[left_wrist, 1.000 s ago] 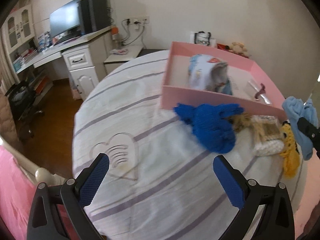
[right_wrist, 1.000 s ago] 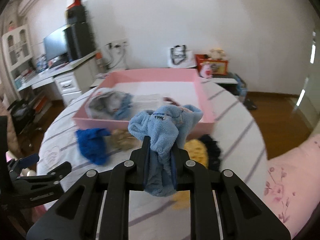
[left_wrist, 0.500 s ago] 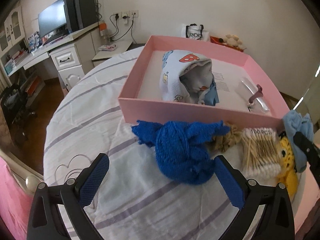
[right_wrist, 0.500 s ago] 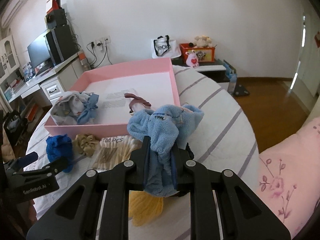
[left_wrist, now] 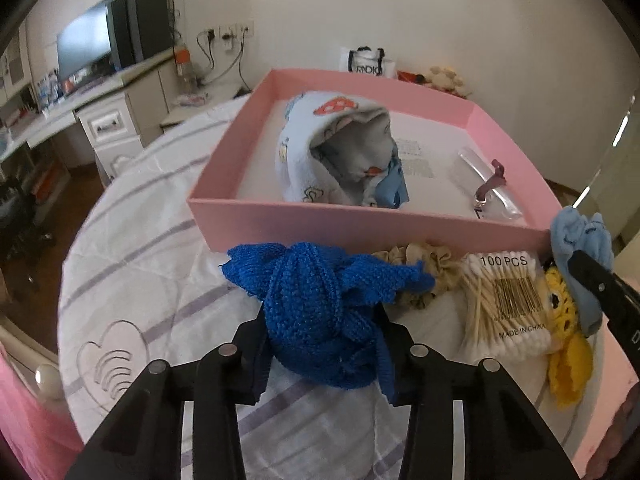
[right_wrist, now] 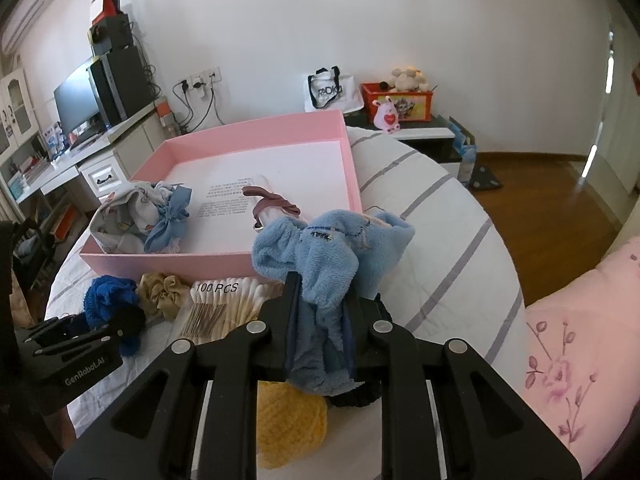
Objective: Organize soft objects
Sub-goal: 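Grasp the blue knitted cloth with the left tool while the right tool lifts the light blue cloth, then carry the blue knitted cloth and light blue cloth up over the pink box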
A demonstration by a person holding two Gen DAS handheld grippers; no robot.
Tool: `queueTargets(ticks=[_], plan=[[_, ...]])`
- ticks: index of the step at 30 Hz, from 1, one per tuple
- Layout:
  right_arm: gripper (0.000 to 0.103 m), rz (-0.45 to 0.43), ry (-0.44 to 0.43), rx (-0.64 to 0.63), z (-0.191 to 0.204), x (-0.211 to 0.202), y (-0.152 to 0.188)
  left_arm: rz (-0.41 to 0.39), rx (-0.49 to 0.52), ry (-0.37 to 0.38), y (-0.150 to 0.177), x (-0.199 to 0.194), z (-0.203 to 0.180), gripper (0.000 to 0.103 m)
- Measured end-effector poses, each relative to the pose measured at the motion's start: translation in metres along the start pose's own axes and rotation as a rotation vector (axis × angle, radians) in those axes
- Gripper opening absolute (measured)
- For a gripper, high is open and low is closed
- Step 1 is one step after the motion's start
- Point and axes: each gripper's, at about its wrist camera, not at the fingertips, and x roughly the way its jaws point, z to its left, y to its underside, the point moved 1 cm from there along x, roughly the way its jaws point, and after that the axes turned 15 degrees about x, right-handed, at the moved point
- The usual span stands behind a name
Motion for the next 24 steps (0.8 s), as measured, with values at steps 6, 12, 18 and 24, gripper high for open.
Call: queueTargets(ticks=[6, 12, 18, 24], plan=[[0.017, -0.011, 0.007, 0.002, 0.002, -0.01, 0.003, -0.031, 0.031, -0.069, 0.006, -0.013, -0.007, 0.039], [0.017, -0.045, 0.005, -0.006, 0.006, -0.031, 0.006, -0.065, 0.043, -0.071, 0.013, -0.034, -0.016, 0.039], [0.017, -0.073, -0.014, -0.031, 0.014, -0.055, 0.014, -0.101, 0.031, -0.046, 0.025, -0.063, -0.016, 0.039], [0.017, -0.093, -0.044, -0.053, 0.02, -0.079, 0.025, -0.138, 0.035, -0.072, 0.039, -0.093, -0.021, 0.039]])
